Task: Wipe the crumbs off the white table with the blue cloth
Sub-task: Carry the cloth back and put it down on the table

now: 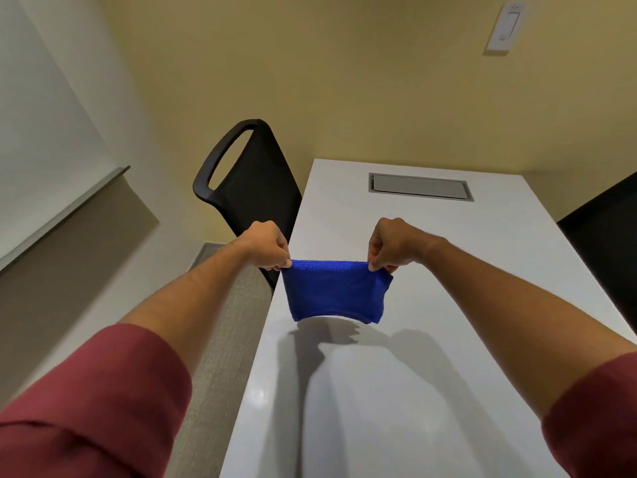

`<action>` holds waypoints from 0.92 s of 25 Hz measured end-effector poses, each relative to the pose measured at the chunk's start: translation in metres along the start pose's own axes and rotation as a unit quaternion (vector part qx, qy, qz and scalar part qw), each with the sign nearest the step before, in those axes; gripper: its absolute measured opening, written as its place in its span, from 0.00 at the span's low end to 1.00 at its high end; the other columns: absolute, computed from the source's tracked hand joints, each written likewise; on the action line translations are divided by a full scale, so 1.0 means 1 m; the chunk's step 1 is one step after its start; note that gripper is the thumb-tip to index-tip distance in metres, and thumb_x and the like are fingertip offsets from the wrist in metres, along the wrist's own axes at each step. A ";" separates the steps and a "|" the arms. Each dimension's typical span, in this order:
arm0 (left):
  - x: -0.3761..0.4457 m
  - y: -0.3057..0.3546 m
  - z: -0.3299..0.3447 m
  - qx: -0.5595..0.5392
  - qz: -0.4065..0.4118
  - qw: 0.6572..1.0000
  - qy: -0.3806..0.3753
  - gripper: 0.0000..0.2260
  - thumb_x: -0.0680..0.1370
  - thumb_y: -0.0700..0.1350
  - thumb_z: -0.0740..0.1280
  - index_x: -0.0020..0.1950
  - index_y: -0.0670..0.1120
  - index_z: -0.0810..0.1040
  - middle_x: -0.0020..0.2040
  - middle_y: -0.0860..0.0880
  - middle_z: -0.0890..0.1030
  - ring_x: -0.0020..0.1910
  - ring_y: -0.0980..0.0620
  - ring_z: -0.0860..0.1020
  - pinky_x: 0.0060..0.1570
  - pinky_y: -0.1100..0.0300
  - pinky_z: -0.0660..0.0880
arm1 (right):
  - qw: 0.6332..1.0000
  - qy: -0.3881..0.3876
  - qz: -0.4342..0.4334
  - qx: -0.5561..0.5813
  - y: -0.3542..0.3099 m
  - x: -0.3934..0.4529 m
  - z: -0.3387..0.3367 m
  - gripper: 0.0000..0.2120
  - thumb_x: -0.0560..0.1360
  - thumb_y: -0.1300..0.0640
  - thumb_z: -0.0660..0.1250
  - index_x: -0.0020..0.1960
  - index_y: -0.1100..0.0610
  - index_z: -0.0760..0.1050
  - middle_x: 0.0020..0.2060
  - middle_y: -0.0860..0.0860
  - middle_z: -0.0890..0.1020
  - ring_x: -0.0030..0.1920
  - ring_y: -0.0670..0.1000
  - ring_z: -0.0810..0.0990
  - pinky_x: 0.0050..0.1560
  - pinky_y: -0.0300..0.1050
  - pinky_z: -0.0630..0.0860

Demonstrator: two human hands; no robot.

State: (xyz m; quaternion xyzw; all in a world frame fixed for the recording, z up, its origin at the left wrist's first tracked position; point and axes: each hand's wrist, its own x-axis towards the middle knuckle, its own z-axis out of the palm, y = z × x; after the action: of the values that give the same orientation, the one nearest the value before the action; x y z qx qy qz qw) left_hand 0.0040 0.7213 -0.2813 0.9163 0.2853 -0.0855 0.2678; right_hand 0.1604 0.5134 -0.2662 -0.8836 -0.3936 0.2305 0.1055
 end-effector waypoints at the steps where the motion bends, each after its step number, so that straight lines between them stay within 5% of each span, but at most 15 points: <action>1: 0.005 -0.006 0.000 -0.004 0.005 1.000 -0.014 0.05 0.75 0.40 0.72 0.39 0.46 0.81 0.39 0.48 0.83 0.38 0.54 0.81 0.32 0.65 0.76 | 1.000 -0.005 0.006 0.001 -0.002 0.004 0.004 0.05 0.71 0.64 0.74 0.38 0.58 0.82 0.36 0.52 0.85 0.35 0.49 0.85 0.36 0.38 0.81; 5: 0.020 -0.023 -0.010 -0.020 0.016 0.997 -0.075 0.05 0.75 0.39 0.71 0.39 0.44 0.81 0.40 0.46 0.83 0.38 0.52 0.83 0.35 0.63 0.80 | 0.997 -0.057 0.019 0.039 -0.007 0.015 0.013 0.04 0.70 0.65 0.75 0.37 0.59 0.83 0.35 0.53 0.86 0.35 0.49 0.86 0.36 0.39 0.82; 12: 0.052 -0.026 -0.024 -0.066 -0.011 0.969 -0.237 0.02 0.73 0.37 0.73 0.41 0.41 0.84 0.39 0.43 0.87 0.39 0.50 0.86 0.33 0.62 0.80 | 0.955 -0.255 0.070 0.133 0.007 0.041 0.000 0.03 0.68 0.64 0.78 0.41 0.59 0.86 0.40 0.56 0.88 0.41 0.51 0.87 0.43 0.44 0.83; 17: 0.107 -0.039 0.033 -0.029 -0.028 0.986 -0.163 0.02 0.74 0.40 0.73 0.44 0.41 0.84 0.40 0.44 0.86 0.37 0.52 0.85 0.35 0.62 0.81 | 0.978 -0.166 0.092 0.091 0.039 0.098 0.042 0.03 0.69 0.66 0.76 0.42 0.65 0.84 0.39 0.57 0.87 0.42 0.55 0.87 0.44 0.46 0.85; 23: 0.184 -0.057 0.096 0.033 -0.022 0.999 0.015 0.03 0.74 0.41 0.72 0.44 0.45 0.86 0.38 0.51 0.82 0.42 0.50 0.81 0.40 0.57 0.78 | 0.996 -0.010 0.084 0.021 0.080 0.184 0.106 0.03 0.69 0.67 0.65 0.39 0.65 0.78 0.39 0.58 0.84 0.42 0.60 0.83 0.44 0.52 0.81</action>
State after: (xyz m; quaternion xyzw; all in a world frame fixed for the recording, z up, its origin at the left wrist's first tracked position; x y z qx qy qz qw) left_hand 0.1229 0.7972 -0.4444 0.9192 0.3067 -0.0869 0.2312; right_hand 0.2675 0.5975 -0.4473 -0.9087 -0.3143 0.2556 0.1008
